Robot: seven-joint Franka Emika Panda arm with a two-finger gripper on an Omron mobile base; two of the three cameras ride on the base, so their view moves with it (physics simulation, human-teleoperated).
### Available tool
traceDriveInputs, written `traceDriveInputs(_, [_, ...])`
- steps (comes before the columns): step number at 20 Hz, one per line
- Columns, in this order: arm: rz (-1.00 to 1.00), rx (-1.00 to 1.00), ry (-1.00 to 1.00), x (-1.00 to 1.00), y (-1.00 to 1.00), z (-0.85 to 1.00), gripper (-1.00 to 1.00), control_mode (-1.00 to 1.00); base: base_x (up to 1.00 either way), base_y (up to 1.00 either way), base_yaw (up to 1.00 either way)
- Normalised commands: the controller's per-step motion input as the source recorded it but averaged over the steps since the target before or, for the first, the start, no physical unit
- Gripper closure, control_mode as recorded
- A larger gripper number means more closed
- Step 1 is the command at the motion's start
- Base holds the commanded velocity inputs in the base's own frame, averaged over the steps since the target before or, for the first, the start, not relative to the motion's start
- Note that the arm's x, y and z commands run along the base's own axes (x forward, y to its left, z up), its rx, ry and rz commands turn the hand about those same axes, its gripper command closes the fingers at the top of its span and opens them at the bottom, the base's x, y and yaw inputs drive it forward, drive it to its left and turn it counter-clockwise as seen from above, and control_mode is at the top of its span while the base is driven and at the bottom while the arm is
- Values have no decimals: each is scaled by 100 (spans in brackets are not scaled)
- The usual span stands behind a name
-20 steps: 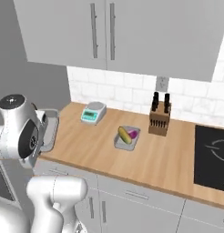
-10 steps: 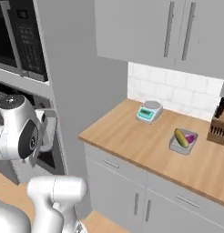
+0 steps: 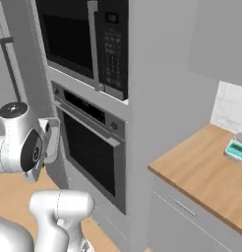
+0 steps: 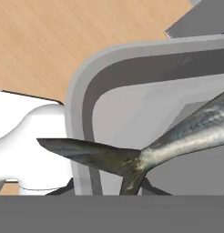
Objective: Take the meat container that has the fish and place it on the second highest rack of the freezer. Then take the vegetable container that has the onion and cucumber and place it on the highest rack of the freezer.
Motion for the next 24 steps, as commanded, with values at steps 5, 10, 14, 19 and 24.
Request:
traceDriveInputs(5, [0,0,0,0,0,0,100,100,82,100,28])
traceDriveInputs(10, [0,0,0,0,0,0,100,100,100,100,13])
traceDriveInputs(14, [0,0,0,0,0,0,100,100,100,89,1])
traceDriveInputs(19, [0,0,0,0,0,0,100,100,94,95,0])
traceDriveInputs(24, [0,0,0,0,0,0,100,100,64,95,-6])
